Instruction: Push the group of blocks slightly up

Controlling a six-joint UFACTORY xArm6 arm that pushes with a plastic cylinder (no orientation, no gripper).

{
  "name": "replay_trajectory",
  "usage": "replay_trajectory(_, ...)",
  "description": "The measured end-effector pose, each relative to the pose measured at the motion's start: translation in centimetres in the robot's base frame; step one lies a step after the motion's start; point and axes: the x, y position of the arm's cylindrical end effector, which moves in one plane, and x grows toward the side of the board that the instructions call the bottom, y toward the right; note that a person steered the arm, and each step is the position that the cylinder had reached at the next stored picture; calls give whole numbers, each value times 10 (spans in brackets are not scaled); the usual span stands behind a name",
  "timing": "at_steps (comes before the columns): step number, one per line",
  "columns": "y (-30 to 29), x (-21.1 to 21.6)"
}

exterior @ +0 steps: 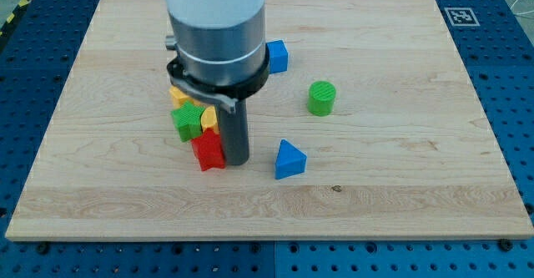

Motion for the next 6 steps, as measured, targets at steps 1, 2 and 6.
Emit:
replay_trajectory(1, 5, -23)
replay_trajectory(2, 7, -29)
replay_trajectory(6, 12, 37)
